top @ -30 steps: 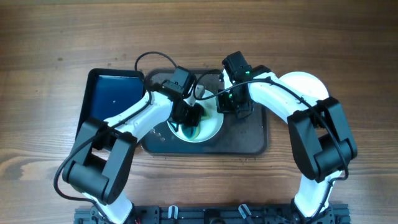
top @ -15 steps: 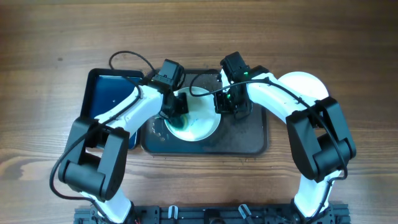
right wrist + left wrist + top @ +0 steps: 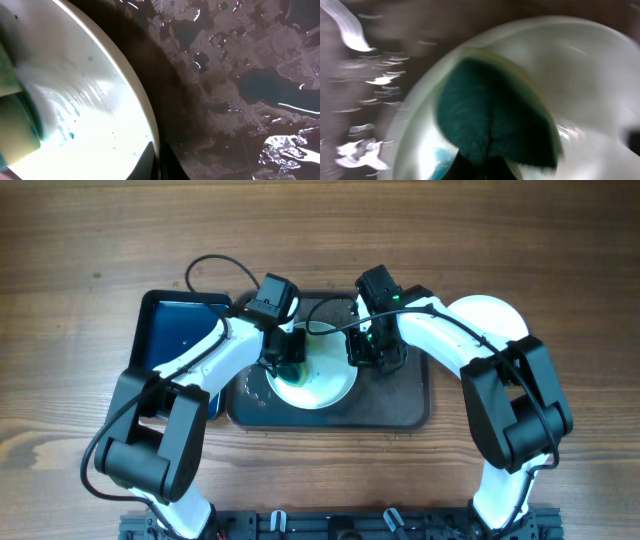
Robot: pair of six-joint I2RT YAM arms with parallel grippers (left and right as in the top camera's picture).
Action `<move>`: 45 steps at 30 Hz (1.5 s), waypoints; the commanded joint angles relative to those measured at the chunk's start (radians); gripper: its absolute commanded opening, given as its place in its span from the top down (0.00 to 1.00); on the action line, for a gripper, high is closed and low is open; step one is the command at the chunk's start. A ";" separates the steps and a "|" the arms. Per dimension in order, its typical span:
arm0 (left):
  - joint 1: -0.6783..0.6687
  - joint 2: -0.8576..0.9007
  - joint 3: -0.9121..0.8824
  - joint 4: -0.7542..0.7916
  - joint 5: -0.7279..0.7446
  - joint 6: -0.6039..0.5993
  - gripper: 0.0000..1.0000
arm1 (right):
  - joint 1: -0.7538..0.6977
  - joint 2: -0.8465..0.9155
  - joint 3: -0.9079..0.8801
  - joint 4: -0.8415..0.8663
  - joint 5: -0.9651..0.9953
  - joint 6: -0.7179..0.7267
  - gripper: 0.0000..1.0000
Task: Clean dirty plates on tray and stack at the side
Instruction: 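Scrub the last plate with the sponge while right gripper holds it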
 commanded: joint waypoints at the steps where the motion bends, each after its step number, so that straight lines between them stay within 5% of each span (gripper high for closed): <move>1: 0.003 0.011 -0.003 -0.042 -0.274 -0.207 0.96 | 0.002 0.023 -0.003 0.012 0.005 -0.021 0.96; 9: -0.050 0.011 -0.003 -0.087 0.109 -0.095 0.96 | 0.006 0.023 0.033 0.057 -0.152 -0.160 0.95; 15: -0.053 0.011 -0.003 -0.021 0.436 -0.073 0.96 | -0.005 0.023 0.043 0.087 -0.201 -0.098 0.96; 20: -0.050 0.011 -0.003 0.002 0.277 -0.098 0.96 | -0.005 0.023 0.042 0.056 -0.200 -0.103 0.96; 23: -0.035 0.011 -0.003 -0.003 0.066 -0.132 0.96 | -0.005 0.023 0.042 0.051 -0.192 -0.112 0.96; 26: -0.035 0.015 -0.005 -0.015 -0.310 -0.187 0.96 | -0.005 0.023 0.042 0.047 -0.192 -0.111 0.96; 32: -0.034 0.017 -0.005 -0.111 -0.572 -0.269 0.96 | -0.005 0.023 0.042 0.046 -0.191 -0.110 0.96; 37: -0.042 0.018 -0.005 -0.169 -0.172 -0.238 0.96 | -0.005 0.023 0.042 0.046 -0.173 -0.109 0.96; 41: -0.047 0.018 -0.004 -0.059 0.417 0.171 0.96 | -0.005 0.023 0.042 0.049 -0.173 -0.109 0.96; 45: -0.028 0.018 -0.004 -0.019 0.354 0.169 0.96 | -0.005 0.023 0.042 0.049 -0.173 -0.110 0.96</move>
